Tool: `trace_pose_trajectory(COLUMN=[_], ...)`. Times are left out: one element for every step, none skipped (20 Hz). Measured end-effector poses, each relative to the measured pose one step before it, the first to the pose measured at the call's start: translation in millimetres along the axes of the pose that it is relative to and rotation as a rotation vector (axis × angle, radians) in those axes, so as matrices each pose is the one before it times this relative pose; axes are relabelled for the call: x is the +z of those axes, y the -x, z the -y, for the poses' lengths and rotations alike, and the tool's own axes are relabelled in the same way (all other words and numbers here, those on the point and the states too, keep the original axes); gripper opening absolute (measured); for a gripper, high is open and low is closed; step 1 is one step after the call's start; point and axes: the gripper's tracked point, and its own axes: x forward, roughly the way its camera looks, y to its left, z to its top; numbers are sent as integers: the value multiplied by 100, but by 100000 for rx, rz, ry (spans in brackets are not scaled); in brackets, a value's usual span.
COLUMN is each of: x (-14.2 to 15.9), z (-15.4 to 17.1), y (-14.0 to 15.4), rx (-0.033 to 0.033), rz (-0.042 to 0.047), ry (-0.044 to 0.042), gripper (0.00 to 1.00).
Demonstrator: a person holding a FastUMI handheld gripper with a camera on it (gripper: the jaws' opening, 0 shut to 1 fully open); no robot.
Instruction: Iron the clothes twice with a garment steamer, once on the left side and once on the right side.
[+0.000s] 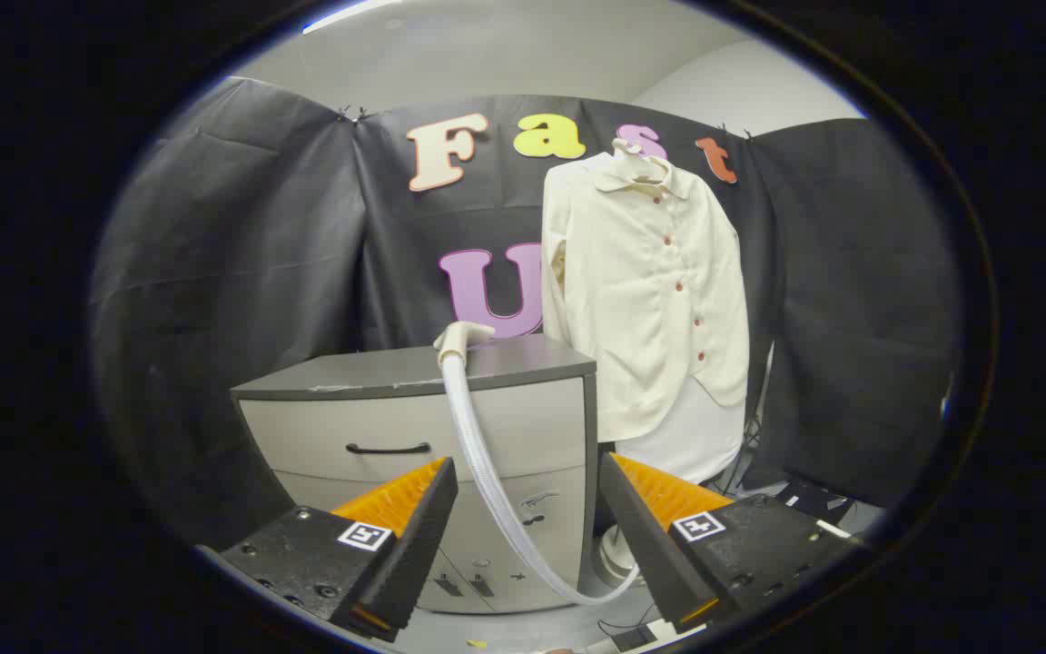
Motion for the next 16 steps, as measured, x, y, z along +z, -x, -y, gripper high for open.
trace_pose_trajectory(x=[511,439,135,209,-107,75,-7,38,294,244,255,344,250,473,146,438], z=[-31,-83,-135,-4,200,-15,-164,-332,-201,-65,-213,-303,-152,-149,-197,-114], y=[-259,-282,-308,-430,-347,-278,-228,-240,-235,-218,-238,-316,-425,-459,-441,-598], rx=[-368,-43,-67,-347,-759,-246,-136,756,407,346,781,1123,963,940,1361,979], rz=[1444,1373,1265,784,-147,-69,-530,-586,235,201,413,491,703,688,-86,240], ry=[-397,38,181,600,547,-156,-319,-807,-72,646,542,319,254,-92,270,70], gripper=[97,97,97,97,97,97,97,97,97,97,97,97,97,97,97,96])
